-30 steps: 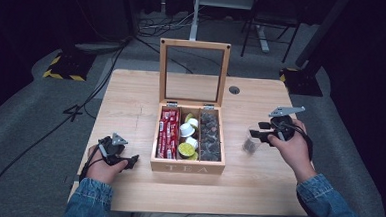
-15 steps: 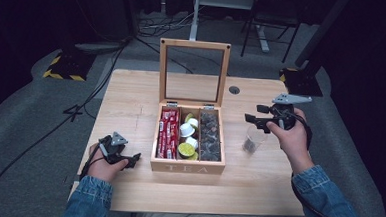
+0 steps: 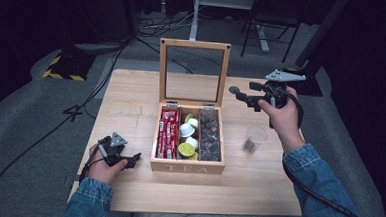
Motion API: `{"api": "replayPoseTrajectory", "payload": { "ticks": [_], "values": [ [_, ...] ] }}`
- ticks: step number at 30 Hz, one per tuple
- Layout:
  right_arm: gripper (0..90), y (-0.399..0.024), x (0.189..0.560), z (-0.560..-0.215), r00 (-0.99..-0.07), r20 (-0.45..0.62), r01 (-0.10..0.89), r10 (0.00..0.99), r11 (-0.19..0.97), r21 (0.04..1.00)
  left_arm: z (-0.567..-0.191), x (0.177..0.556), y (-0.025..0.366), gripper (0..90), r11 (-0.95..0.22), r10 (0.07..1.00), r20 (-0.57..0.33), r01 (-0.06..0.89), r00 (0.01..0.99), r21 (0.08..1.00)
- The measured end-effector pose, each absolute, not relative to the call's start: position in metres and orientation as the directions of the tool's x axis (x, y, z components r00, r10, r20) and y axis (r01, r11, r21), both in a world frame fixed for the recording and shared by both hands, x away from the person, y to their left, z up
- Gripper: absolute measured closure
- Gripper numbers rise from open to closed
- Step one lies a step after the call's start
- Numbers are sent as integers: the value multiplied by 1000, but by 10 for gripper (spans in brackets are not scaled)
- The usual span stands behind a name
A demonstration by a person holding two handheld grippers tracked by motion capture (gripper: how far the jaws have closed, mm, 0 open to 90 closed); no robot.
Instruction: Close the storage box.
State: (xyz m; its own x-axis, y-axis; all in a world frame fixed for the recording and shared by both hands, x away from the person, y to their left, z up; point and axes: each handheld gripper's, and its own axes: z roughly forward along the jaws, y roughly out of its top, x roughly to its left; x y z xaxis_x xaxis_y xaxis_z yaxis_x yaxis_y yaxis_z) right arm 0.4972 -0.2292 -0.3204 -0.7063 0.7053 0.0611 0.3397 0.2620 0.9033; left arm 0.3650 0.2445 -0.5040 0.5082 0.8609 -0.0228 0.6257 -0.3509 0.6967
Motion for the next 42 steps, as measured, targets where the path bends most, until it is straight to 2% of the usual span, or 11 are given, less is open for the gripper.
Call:
{"api": "replayPoseTrajectory", "payload": {
  "ticks": [2, 7, 10, 22, 30, 33, 42],
  "values": [
    [163, -226, 502, -318, -696, 51, 337, 716, 264, 904, -504, 365, 245, 179, -346, 866, -22, 631, 499, 695],
    [159, -217, 523, -310, -685, 9, 331, 729, 300, 895, -504, 365, 245, 178, -345, 867, -22, 631, 498, 694],
    [219, -213, 532, -305, -688, 37, 337, 725, 275, 900, -504, 365, 245, 178, -346, 867, -21, 631, 498, 695],
    [351, -195, 576, -294, -689, 79, 342, 721, 227, 912, -504, 364, 245, 180, -341, 871, -20, 633, 491, 695],
    [390, -190, 600, -294, -678, 59, 352, 733, 254, 901, -504, 363, 245, 180, -342, 869, -23, 632, 495, 695],
    [432, -189, 610, -298, -694, 63, 357, 717, 267, 895, -504, 363, 245, 180, -342, 869, -22, 631, 494, 696],
    [461, -179, 628, -307, -706, 83, 364, 704, 260, 894, -504, 363, 245, 180, -342, 869, -23, 632, 495, 696]
  ]
}}
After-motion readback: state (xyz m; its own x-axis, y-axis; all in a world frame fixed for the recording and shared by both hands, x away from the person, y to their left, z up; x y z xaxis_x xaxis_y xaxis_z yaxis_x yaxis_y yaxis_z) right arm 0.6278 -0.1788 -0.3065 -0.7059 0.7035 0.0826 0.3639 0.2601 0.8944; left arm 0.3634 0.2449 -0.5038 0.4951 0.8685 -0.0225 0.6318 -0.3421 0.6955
